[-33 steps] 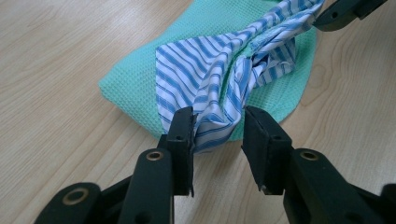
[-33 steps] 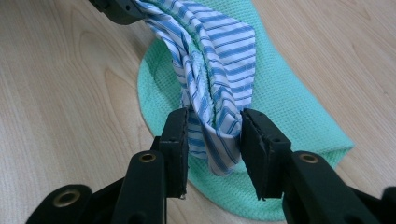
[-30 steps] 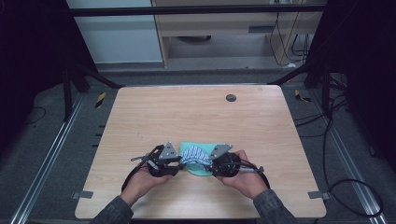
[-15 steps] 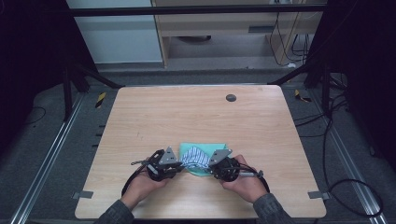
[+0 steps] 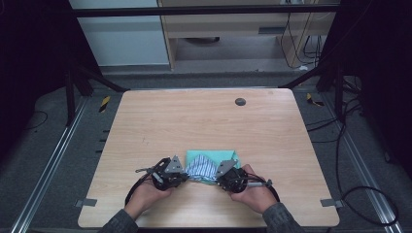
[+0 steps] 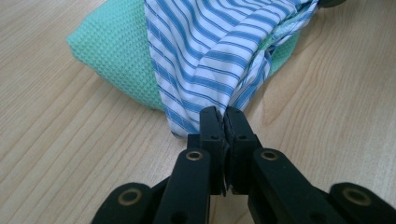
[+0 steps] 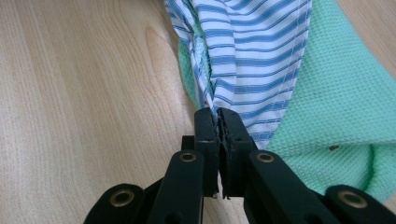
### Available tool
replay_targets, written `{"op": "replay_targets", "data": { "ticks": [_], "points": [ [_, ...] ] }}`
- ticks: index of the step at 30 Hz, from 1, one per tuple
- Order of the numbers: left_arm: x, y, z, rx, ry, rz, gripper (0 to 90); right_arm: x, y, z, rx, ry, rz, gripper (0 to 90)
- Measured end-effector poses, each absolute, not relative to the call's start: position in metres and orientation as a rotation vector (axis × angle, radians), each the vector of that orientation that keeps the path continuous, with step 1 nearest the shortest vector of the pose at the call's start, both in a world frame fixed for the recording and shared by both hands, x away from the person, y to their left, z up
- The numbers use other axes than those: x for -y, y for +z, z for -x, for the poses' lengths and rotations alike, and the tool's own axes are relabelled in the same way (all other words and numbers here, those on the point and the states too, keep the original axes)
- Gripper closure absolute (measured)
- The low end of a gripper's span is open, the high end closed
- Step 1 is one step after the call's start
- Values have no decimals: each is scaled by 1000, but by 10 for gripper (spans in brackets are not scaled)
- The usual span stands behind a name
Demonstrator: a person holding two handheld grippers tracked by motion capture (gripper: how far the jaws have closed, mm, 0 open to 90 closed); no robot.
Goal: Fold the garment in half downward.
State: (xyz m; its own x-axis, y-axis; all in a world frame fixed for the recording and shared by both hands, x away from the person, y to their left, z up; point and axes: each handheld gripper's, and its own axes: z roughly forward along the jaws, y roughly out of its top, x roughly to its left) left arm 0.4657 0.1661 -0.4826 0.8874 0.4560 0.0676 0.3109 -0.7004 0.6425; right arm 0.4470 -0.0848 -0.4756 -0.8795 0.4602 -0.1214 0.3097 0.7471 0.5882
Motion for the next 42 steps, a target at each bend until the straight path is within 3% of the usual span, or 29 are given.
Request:
{"op": "replay_targets", "data": {
  "ticks": [12, 14, 16, 20, 28, 34, 42],
  "points": [
    [-164, -483, -461, -551, 265, -2410, 888, 87, -473, -446, -2688, 837, -611, 867],
    [-164, -482, -457, -543, 267, -2406, 867, 89, -473, -444, -2695, 847, -616, 828],
    [-166, -480, -454, -559, 286, -2368, 719, 91, -472, -441, -2685, 857, -618, 722],
    [-175, -474, -446, -585, 300, -2332, 537, 103, -468, -435, -2653, 902, -664, 540],
    [-191, -465, -452, -677, 301, -2307, 298, 133, -468, -435, -2559, 909, -795, 256],
    [-203, -467, -470, -798, 305, -2309, 131, 156, -472, -447, -2458, 908, -968, 146],
    [-231, -478, -500, -946, 404, -2254, 69, 188, -487, -474, -2276, 844, -1252, 73]
  ]
}}
